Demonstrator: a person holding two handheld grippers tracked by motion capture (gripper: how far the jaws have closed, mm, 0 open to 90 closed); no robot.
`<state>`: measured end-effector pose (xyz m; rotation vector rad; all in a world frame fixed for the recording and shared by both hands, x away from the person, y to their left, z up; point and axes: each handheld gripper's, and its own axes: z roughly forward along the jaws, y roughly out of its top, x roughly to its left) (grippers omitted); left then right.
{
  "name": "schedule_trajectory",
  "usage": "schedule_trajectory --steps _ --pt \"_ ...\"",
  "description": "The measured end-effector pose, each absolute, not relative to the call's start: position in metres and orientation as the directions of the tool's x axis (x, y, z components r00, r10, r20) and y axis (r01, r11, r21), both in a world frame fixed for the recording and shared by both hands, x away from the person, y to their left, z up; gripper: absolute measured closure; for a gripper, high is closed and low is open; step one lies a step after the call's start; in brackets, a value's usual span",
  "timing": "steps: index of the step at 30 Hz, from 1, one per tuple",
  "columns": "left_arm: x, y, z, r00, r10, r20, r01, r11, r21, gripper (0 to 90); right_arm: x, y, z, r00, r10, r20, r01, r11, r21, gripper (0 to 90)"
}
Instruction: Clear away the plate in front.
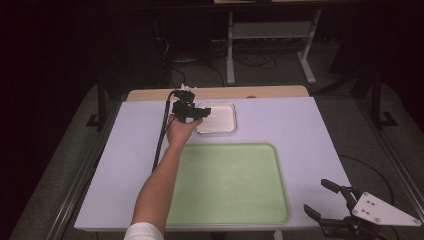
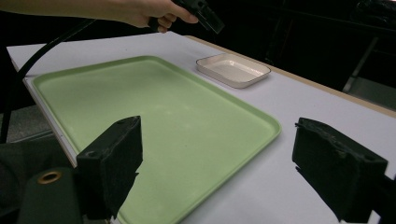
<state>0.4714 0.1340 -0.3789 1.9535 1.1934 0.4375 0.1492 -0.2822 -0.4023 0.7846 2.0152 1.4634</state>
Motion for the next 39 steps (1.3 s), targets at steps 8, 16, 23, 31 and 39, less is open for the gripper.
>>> schedule_trajectory --steps 8,16,23,31,39 --pt "0.493 0.139 -0.399 0.426 0.894 -0.137 0.671 -0.211 0.71 40.3 0.148 -0.283 -0.401 -0.694 0.716 -0.072 0.15 0.242 0.959 15.6" --pt "0.51 0.134 -0.409 0.374 0.919 -0.125 0.733 -0.21 0.647 52.5 0.147 -0.28 -0.401 -0.697 0.711 -0.09 0.142 0.26 0.955 16.5" --pt "0.516 0.134 -0.416 0.364 0.925 -0.106 0.754 -0.226 0.617 57.9 0.146 -0.282 -0.4 -0.697 0.712 -0.085 0.142 0.253 0.957 16.8" --pt "0.525 0.139 -0.421 0.334 0.931 -0.144 0.799 -0.199 0.568 67.0 0.146 -0.281 -0.4 -0.703 0.706 -0.085 0.14 0.254 0.957 17.5" --pt "0.531 0.14 -0.431 0.327 0.931 -0.163 0.846 -0.212 0.489 73.3 0.146 -0.282 -0.4 -0.706 0.704 -0.081 0.137 0.248 0.959 18.2"
